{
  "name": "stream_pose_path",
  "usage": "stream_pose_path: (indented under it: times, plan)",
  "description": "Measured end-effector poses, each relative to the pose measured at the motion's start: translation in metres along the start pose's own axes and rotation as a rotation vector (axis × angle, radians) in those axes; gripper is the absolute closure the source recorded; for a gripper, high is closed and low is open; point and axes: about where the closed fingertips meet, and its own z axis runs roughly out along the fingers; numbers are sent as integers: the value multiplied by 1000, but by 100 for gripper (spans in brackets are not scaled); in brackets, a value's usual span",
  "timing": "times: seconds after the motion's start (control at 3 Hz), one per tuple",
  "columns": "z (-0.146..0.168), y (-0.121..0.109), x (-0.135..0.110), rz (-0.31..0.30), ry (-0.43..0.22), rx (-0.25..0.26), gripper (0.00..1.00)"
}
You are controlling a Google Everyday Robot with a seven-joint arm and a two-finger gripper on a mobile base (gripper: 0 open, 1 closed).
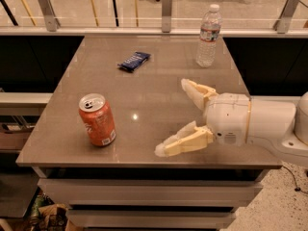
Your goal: Pick coke can
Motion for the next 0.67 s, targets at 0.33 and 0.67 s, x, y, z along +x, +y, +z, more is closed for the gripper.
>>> stream_pose_path:
  times: [0.33, 0.67]
  plan:
    - [21, 1, 12, 8, 10, -12, 0]
    - [44, 4, 19, 33, -17, -67, 0]
